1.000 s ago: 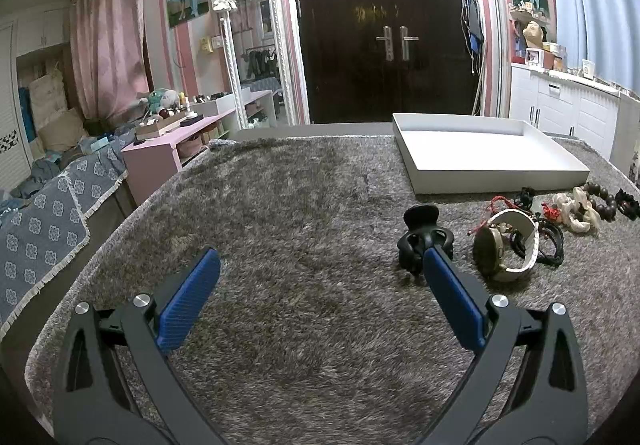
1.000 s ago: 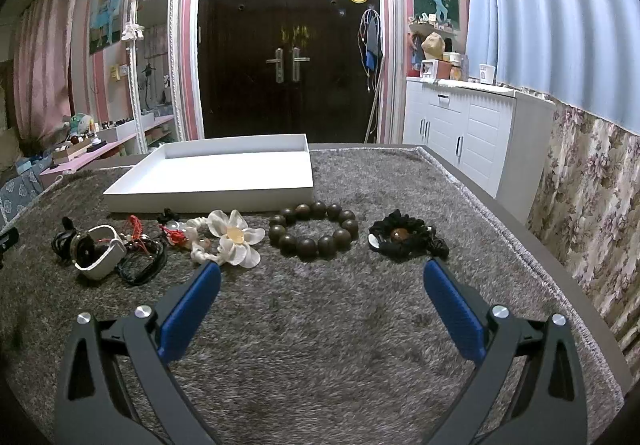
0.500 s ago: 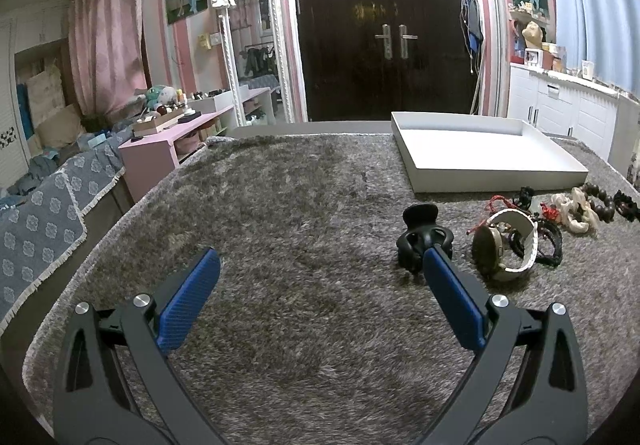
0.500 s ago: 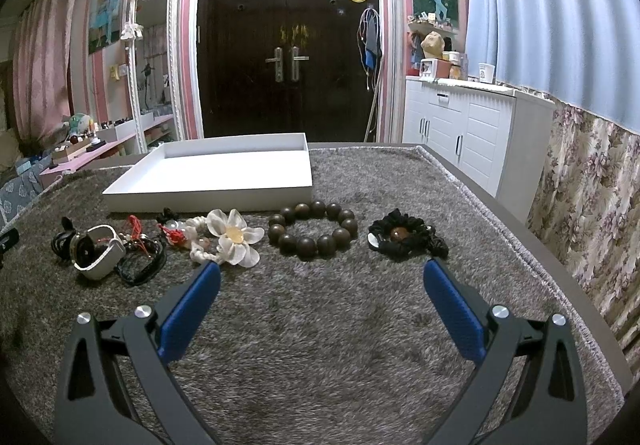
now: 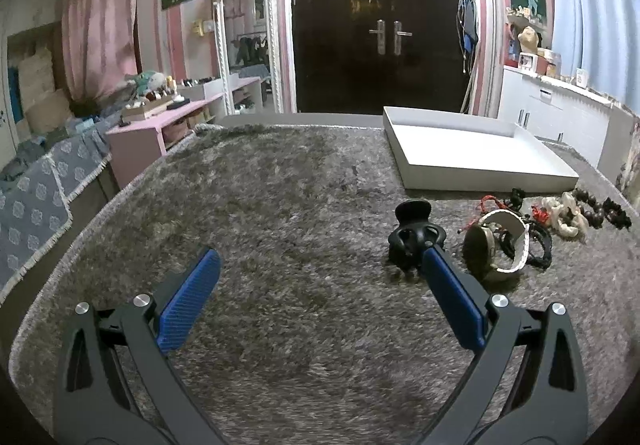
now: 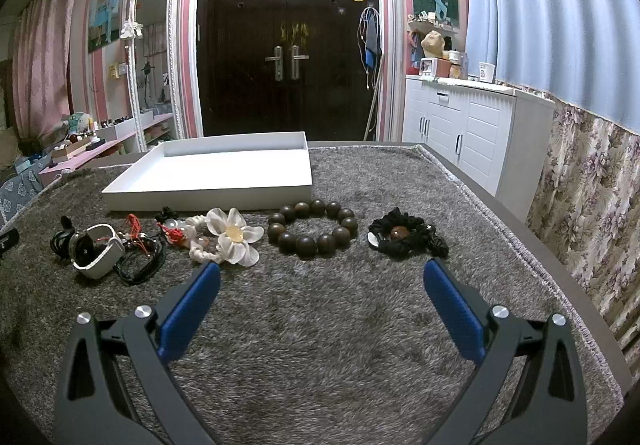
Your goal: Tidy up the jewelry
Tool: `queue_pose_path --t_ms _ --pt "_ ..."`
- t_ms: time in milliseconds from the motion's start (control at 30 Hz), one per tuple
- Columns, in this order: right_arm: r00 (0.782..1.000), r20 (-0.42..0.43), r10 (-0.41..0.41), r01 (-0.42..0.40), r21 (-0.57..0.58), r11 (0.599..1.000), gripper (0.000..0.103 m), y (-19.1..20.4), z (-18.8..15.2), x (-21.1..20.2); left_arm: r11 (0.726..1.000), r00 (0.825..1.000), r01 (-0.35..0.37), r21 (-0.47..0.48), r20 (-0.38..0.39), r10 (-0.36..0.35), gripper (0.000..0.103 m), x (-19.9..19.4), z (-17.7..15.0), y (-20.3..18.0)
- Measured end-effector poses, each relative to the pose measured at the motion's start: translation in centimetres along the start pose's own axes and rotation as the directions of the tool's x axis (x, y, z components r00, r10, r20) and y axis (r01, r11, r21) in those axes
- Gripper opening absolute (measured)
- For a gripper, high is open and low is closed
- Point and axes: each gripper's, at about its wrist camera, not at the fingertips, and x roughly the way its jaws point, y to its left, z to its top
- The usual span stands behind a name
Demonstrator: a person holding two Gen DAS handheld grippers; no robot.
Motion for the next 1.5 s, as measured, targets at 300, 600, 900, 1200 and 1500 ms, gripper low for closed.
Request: queue_pose_path --t_ms 300,600,900,1200,1500 --pt "1.000 -0.001 0.000 0.000 -0.001 1.000 0.101 0.0 0.0 0.0 0.998 0.999 0.038 -0.042 -0.030 -0.040 0.058 0.8 0.0 0.7" --pt "1.000 0.000 0.000 0.000 0.000 1.000 0.101 0.0 0.1 0.0 0.998 0.999 0.050 -0.040 -0.020 -0.051 0.051 0.7 0.0 0.5" --pt "1.000 -0.023 0.000 0.000 -0.006 1.000 0.101 0.1 0.1 0.4 0.997 0.996 0.065 -0.045 -0.057 -0.067 0.027 1.5 0.1 0.6" --pt "0.991 -0.113 0.074 -0.075 -0.001 0.997 0.101 -0.8 1.0 1.9 0.992 0.988 0.121 0.020 -0.095 -0.119 0.030 1.3 0.8 -1.6" --pt "0.987 -0.163 0.012 -0.005 0.042 0.999 0.088 -5.5 3.0 4.4 0.990 0.983 0.142 0.019 -0.116 -0.139 0.040 2.4 2.4 -3.3"
